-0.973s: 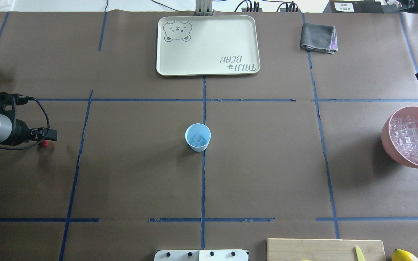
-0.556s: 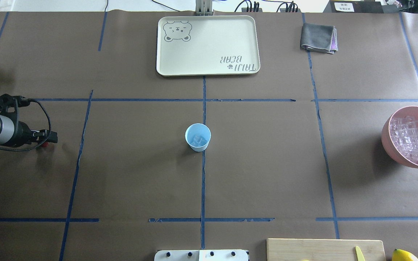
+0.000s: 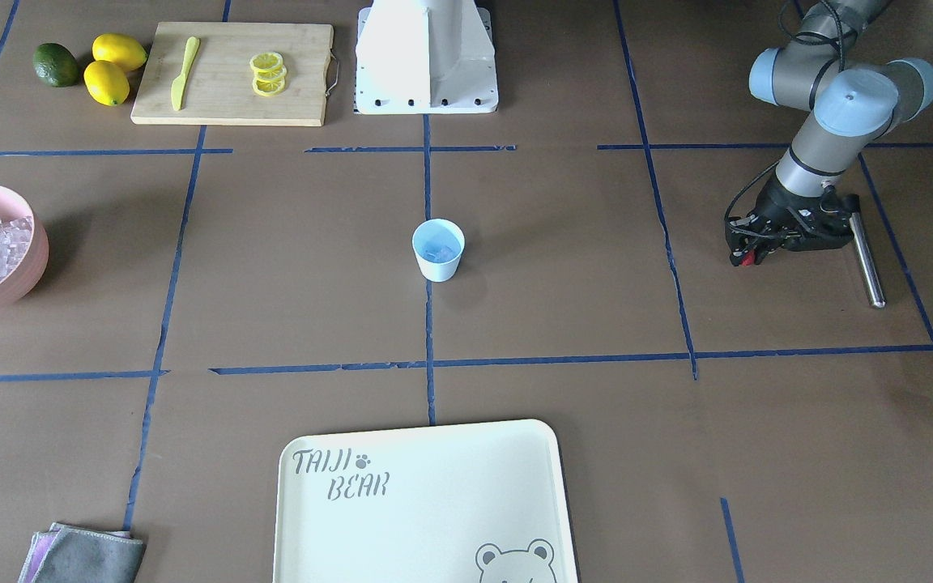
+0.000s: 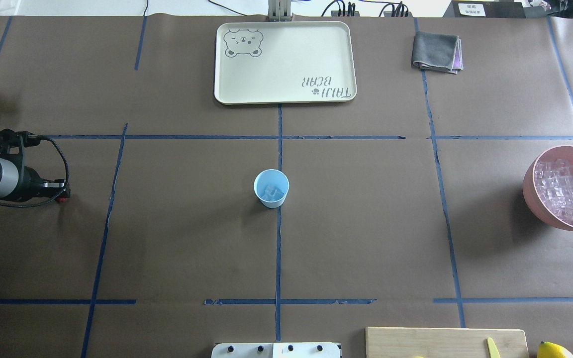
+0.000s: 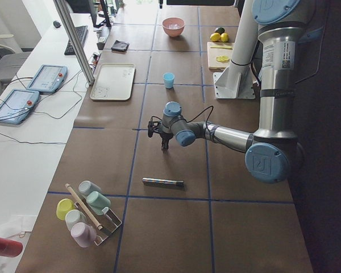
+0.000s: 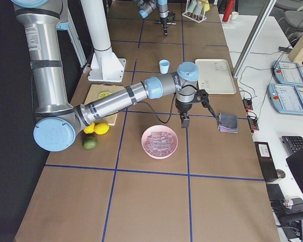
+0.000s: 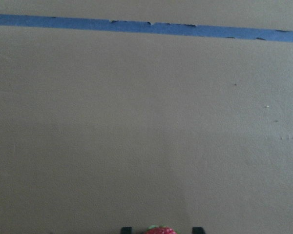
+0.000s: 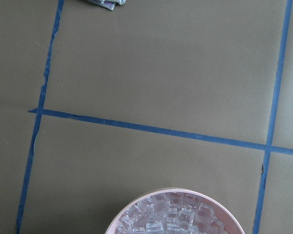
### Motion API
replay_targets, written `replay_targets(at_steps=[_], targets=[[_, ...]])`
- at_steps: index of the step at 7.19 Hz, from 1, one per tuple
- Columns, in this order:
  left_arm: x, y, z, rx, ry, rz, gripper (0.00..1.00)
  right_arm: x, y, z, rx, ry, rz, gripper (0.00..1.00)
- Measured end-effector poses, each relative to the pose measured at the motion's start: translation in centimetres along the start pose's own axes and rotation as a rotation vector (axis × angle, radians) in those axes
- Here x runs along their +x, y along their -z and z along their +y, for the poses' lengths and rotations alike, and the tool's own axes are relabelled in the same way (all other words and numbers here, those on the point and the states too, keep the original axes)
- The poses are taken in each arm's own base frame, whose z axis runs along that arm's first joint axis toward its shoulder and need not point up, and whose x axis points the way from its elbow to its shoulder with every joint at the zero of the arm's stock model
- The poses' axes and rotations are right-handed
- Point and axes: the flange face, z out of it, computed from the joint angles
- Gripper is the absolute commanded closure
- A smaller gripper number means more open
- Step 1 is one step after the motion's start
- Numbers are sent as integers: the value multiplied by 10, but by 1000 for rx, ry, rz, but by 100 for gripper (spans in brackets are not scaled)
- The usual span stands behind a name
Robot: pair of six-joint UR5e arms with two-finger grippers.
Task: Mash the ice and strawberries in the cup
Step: 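Carry the strawberry with the left gripper over the light-blue cup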
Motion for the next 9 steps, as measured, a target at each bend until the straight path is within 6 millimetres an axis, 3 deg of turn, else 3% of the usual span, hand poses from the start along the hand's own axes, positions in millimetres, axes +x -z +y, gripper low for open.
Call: replay_targets(at_steps=[2, 3, 4, 7, 9], targets=[[12, 14, 0, -13, -3, 28, 100, 16, -1, 2, -4, -6, 4, 1], [30, 33, -1, -37, -4, 53, 100, 38, -2, 6, -10, 1, 8, 1], [67, 59, -9, -58, 3, 56, 100, 67, -4, 16, -21, 10, 1, 1], [226, 145, -54, -92, 97, 32, 100, 146, -12, 70, -40, 5, -48, 1], [301, 174, -75, -86, 186, 66, 100, 185, -26, 104, -22, -14, -54, 1]])
